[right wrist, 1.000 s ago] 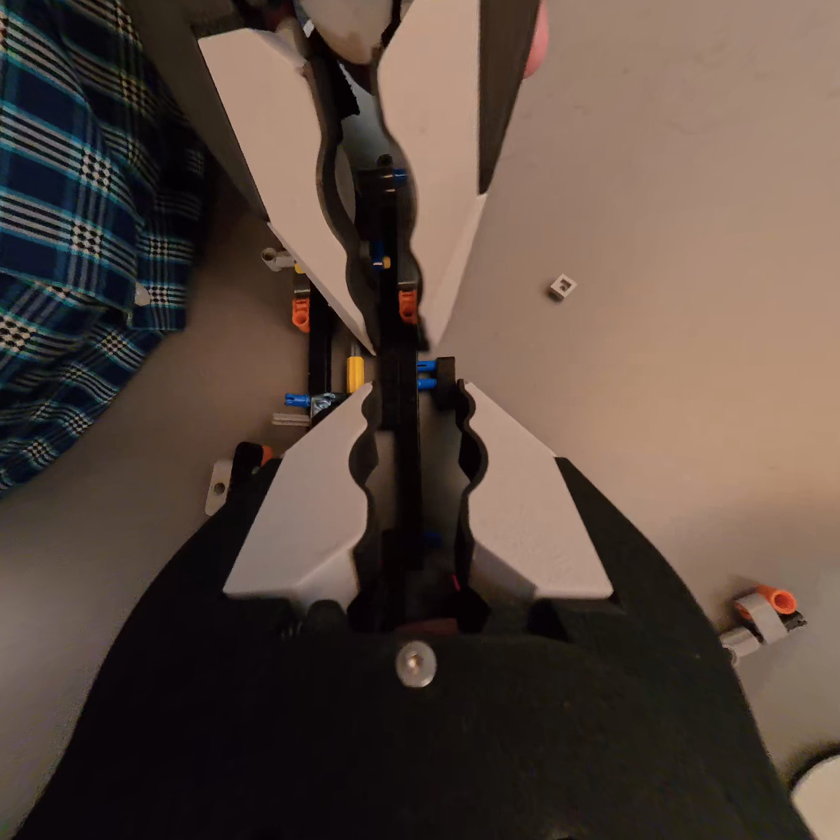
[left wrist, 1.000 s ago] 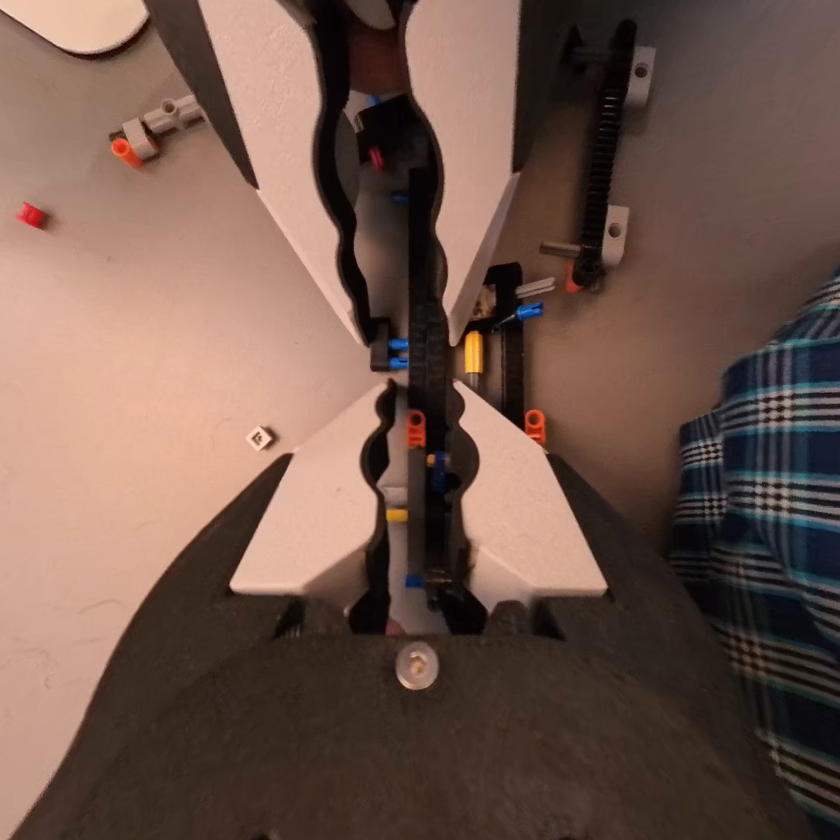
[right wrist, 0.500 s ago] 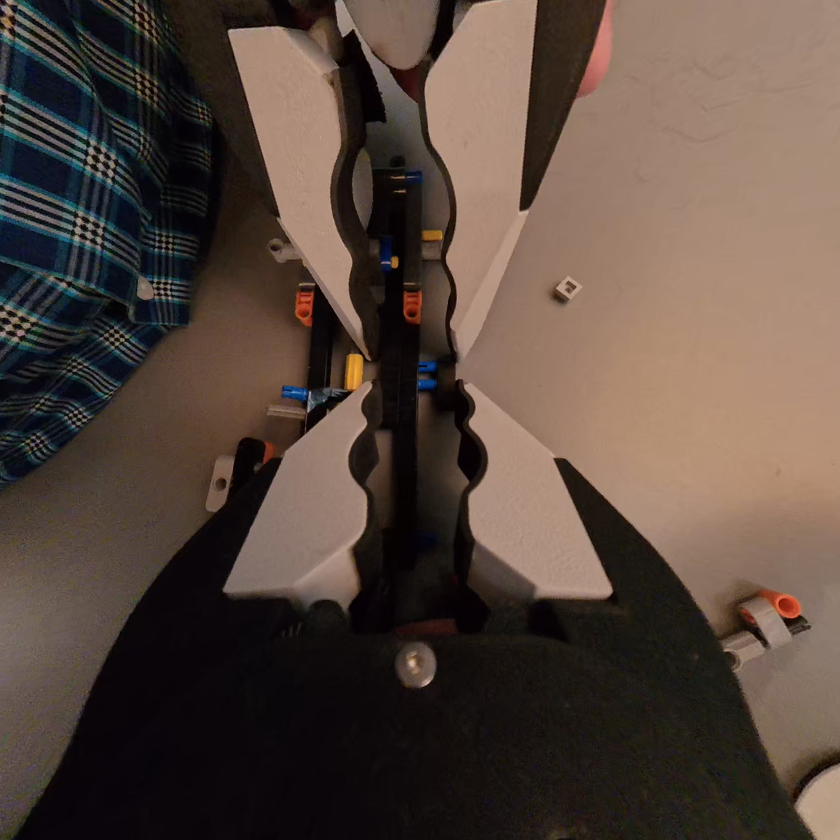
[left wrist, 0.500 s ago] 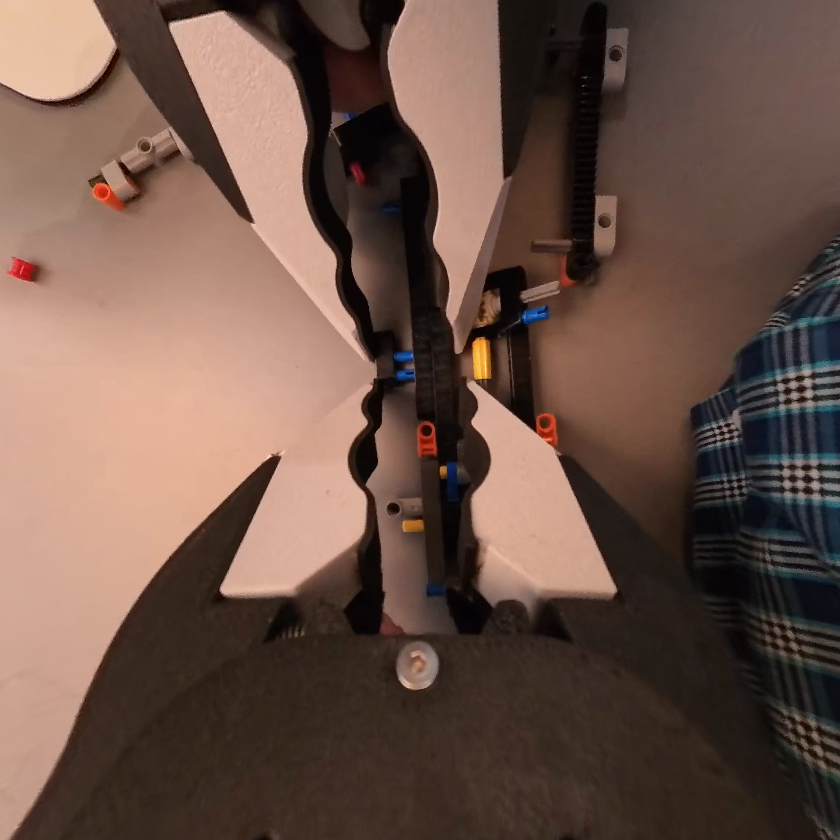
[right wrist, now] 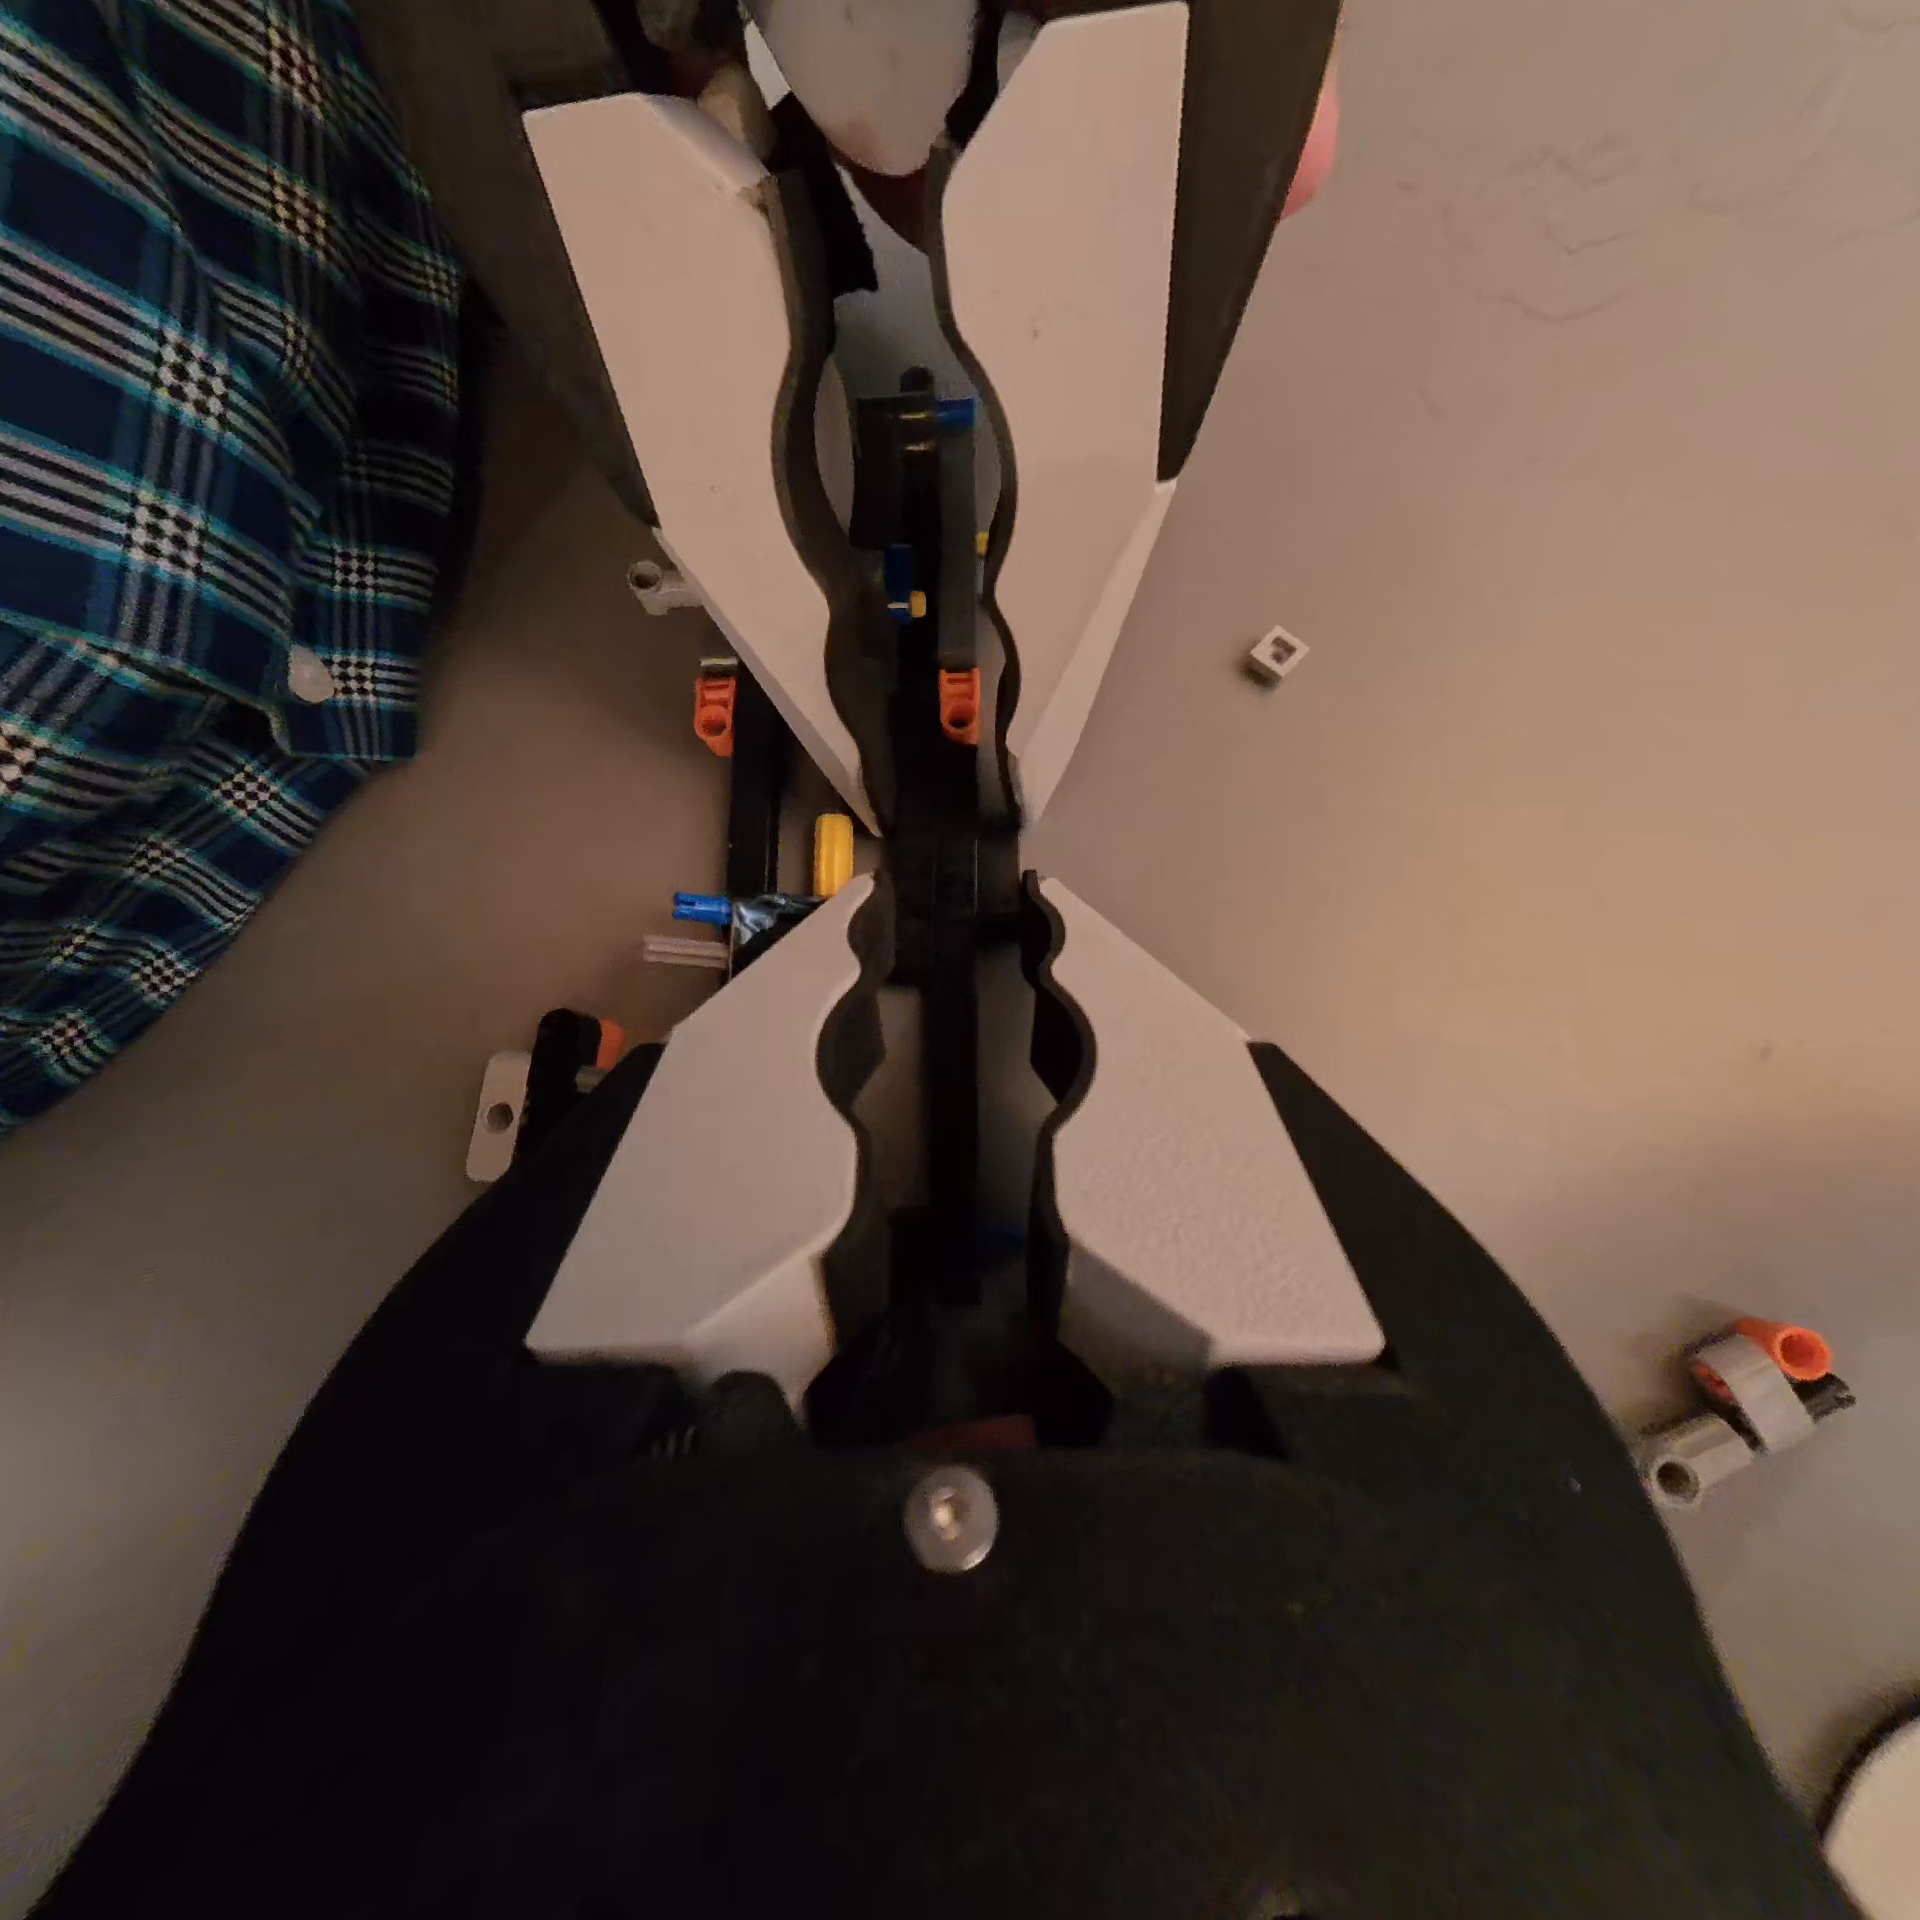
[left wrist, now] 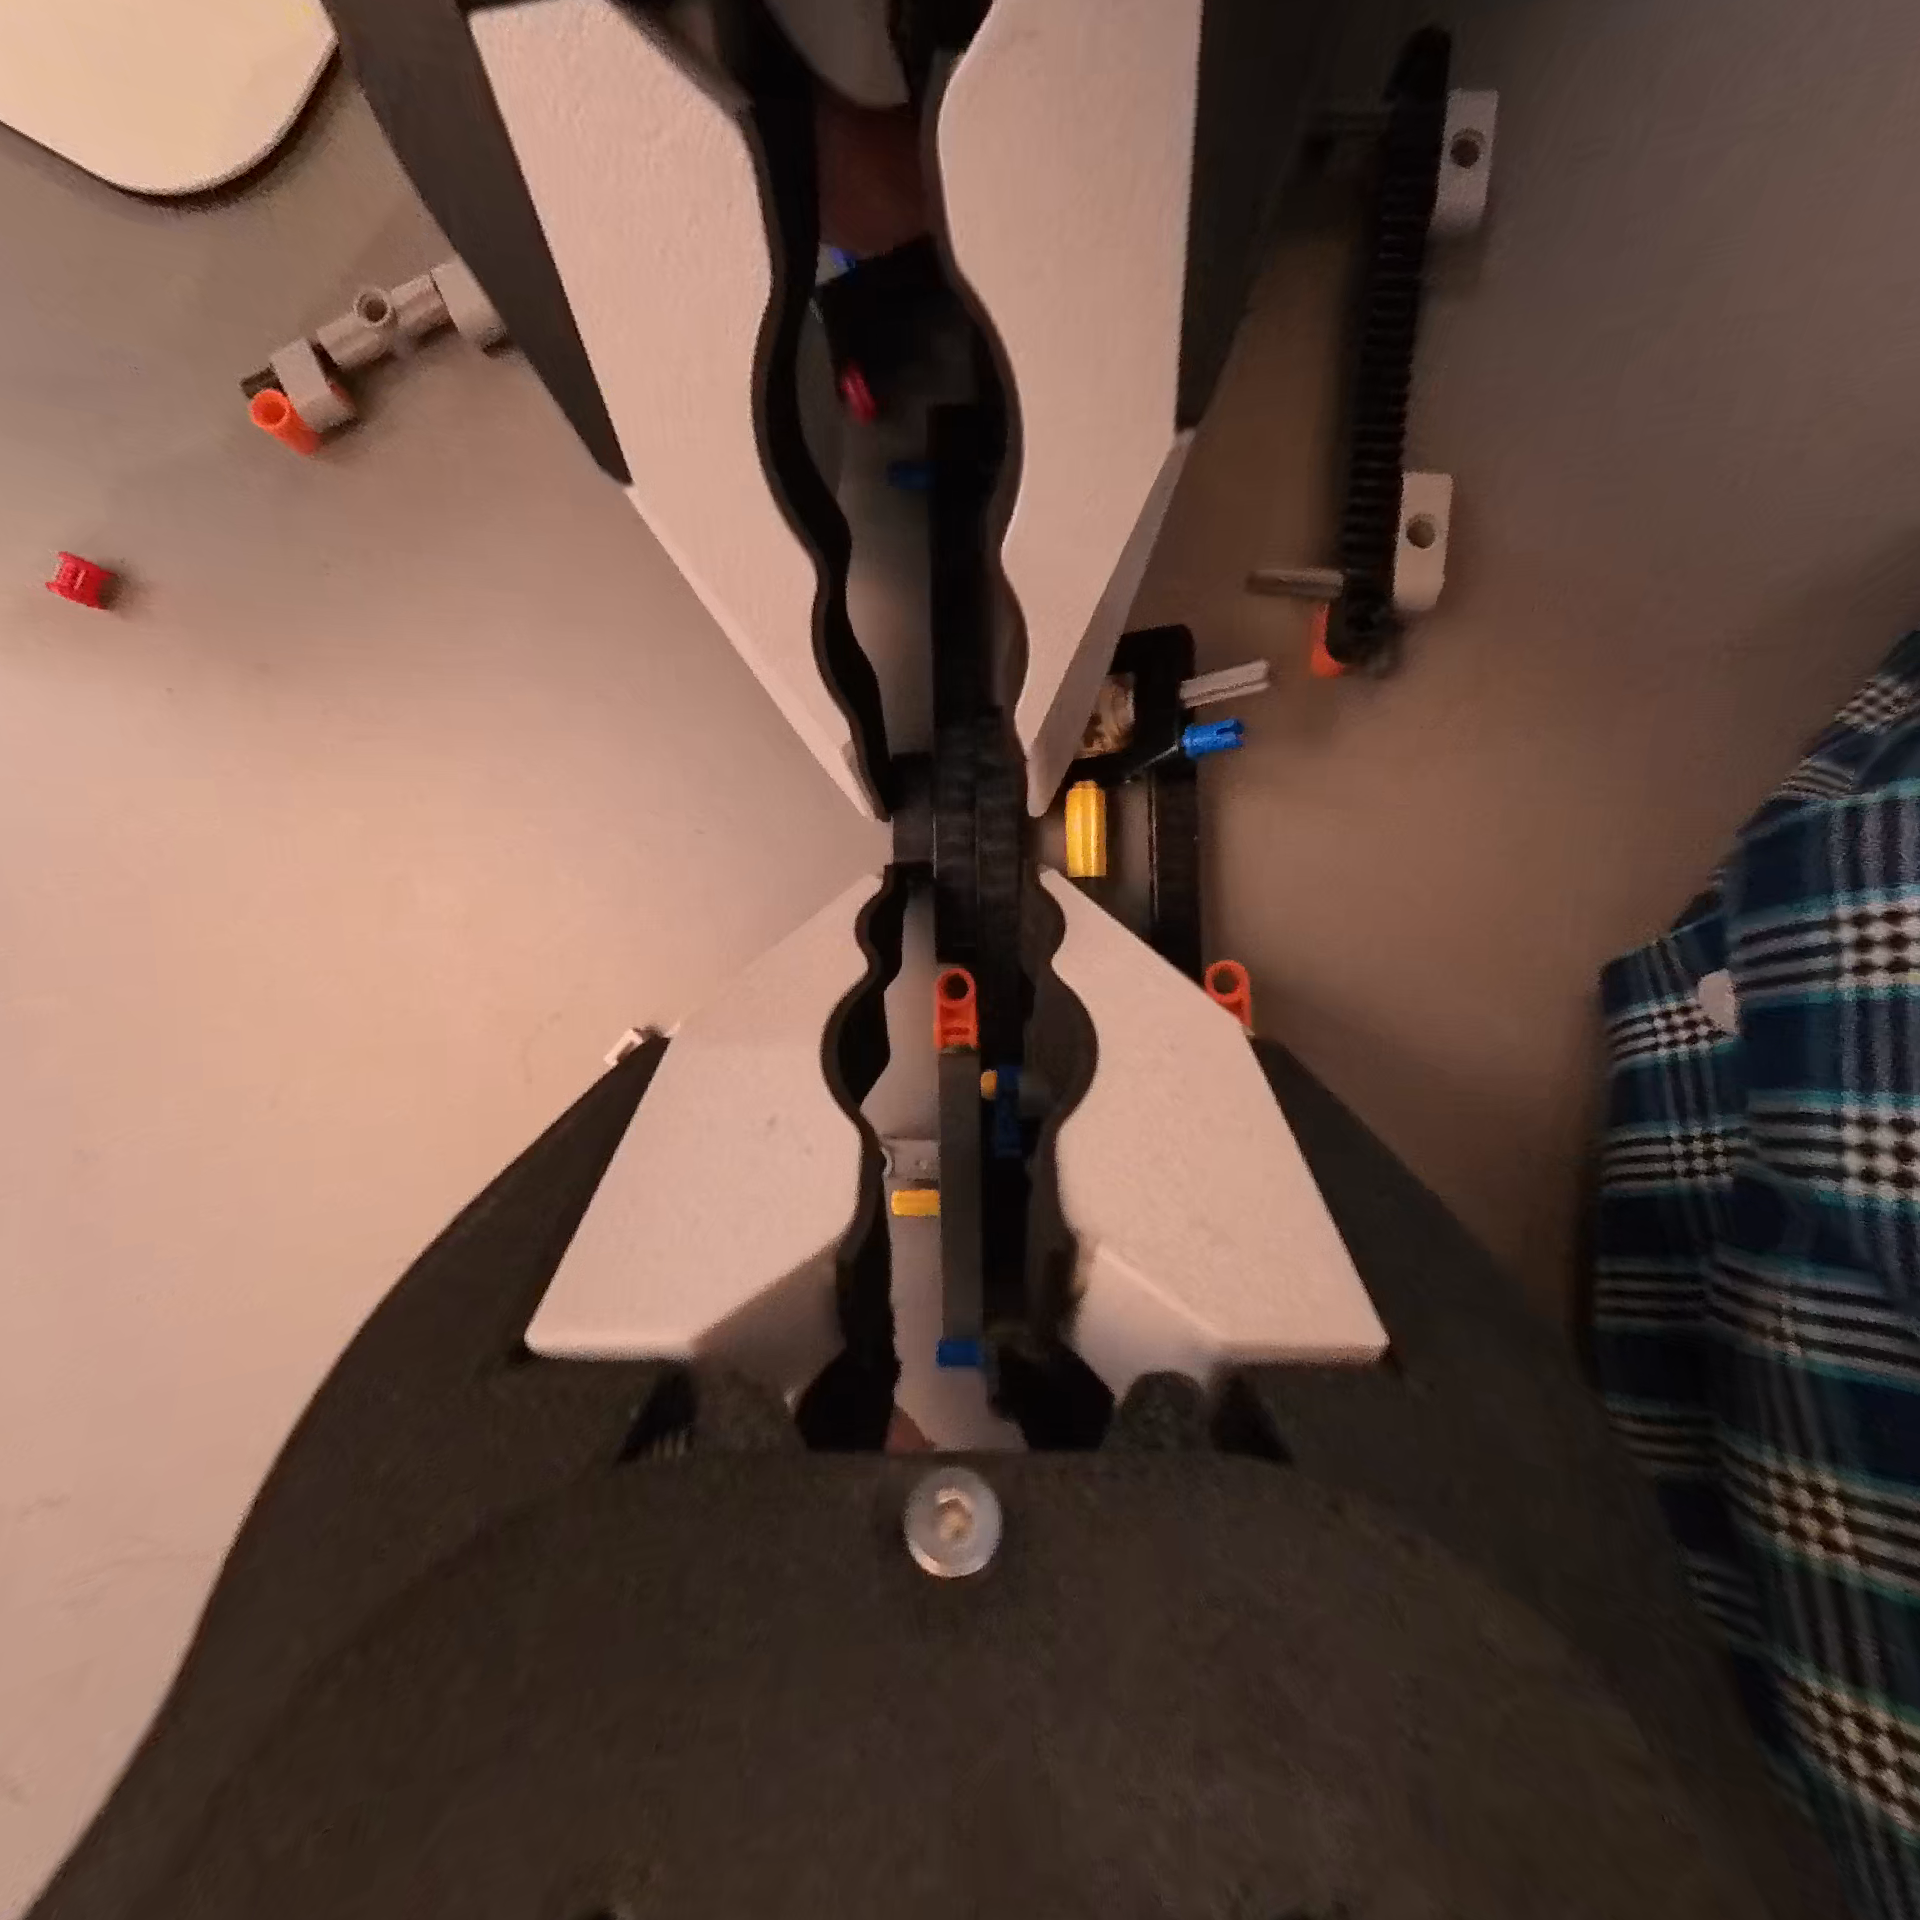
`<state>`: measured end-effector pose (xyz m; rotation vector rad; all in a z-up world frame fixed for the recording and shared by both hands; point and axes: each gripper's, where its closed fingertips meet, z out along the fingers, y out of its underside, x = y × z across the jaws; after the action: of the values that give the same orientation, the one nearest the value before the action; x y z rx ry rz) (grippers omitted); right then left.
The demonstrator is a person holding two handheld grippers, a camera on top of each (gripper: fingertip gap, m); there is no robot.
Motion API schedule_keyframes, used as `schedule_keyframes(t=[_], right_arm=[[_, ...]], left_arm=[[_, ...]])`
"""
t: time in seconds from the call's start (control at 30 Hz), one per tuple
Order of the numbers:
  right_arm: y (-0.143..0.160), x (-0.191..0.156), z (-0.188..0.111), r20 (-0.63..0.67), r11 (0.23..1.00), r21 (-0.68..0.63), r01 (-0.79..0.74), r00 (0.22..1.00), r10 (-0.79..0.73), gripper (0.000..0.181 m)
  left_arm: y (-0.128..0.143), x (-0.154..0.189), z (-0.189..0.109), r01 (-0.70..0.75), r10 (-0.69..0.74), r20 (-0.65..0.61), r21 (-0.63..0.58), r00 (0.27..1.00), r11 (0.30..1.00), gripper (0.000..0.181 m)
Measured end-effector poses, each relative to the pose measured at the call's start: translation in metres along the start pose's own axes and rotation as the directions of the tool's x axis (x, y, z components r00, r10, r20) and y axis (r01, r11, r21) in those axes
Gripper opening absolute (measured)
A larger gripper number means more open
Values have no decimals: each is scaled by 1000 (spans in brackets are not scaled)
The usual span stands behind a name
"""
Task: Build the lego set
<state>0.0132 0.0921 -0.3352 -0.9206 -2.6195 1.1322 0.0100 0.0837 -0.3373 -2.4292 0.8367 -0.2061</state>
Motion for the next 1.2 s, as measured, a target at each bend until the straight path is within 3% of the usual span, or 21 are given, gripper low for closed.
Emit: schedule_keyframes(t=[0.33, 0.53, 0.67, 0.93, 1.2], right_arm=[[5, 15, -38, -104, 998, -3, -64, 993, 63, 24], [4, -2, -59, -181, 995, -27, -95, 980, 88, 28], [10, -22, -54, -216, 990, -76, -119, 971, 100, 29], [16, -47, -53, -311, 969, -54, -241, 926, 213, 28], [27, -43, -32, -402, 949, -120, -291, 888, 222, 24]], left_arm=[[-1, -14, -9, 138, -139, 13, 64, 990, 988, 33], [3, -27, -27, 148, -152, 32, 101, 988, 984, 28], [11, -29, -37, 138, -141, 23, 96, 990, 986, 28], [50, -11, -61, 195, -193, -27, 80, 981, 978, 39], [59, 9, -48, 186, -183, -40, 108, 982, 977, 40]])
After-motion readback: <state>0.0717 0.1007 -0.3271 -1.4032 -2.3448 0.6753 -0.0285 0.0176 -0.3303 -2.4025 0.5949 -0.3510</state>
